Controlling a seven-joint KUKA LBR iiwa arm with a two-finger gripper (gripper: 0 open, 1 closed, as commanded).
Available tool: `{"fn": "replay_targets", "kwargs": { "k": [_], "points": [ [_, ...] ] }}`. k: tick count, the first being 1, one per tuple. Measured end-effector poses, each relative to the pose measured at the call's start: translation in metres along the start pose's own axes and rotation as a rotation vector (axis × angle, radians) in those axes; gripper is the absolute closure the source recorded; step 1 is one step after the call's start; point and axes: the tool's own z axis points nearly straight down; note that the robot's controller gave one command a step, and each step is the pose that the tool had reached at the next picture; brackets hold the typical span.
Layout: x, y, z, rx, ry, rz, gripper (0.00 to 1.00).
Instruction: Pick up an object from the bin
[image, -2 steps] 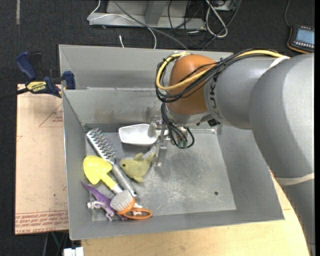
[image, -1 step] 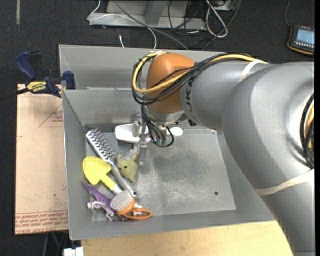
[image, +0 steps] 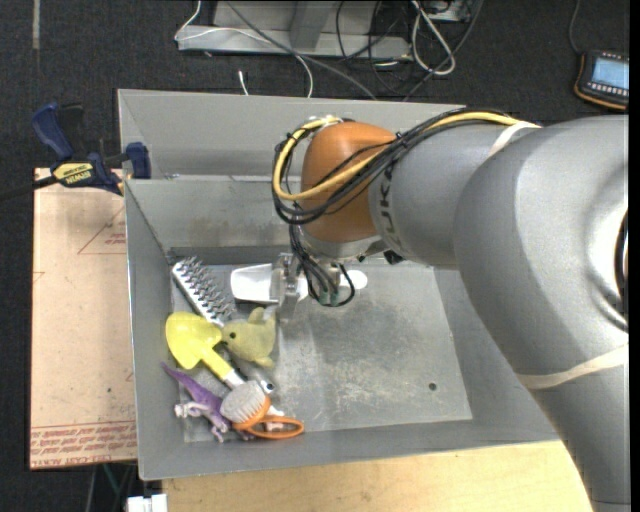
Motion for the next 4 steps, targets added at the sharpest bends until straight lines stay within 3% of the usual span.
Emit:
{"fn": "replay_targets", "kwargs": {
  "k": [1,2,3,4],
  "points": [
    [0.0,0.0,0.0,0.0,0.0,0.0,1.0],
    [-0.007,0.028,0.0,-0.001,-0.007,-0.306,1.0],
    [0.0,-0.002,-0.007,-0.001,-0.002,-0.002,1.0],
    [-0.008,0.022,0.0,-0.004,-0.012,-0.258,1.0]
  ]
}}
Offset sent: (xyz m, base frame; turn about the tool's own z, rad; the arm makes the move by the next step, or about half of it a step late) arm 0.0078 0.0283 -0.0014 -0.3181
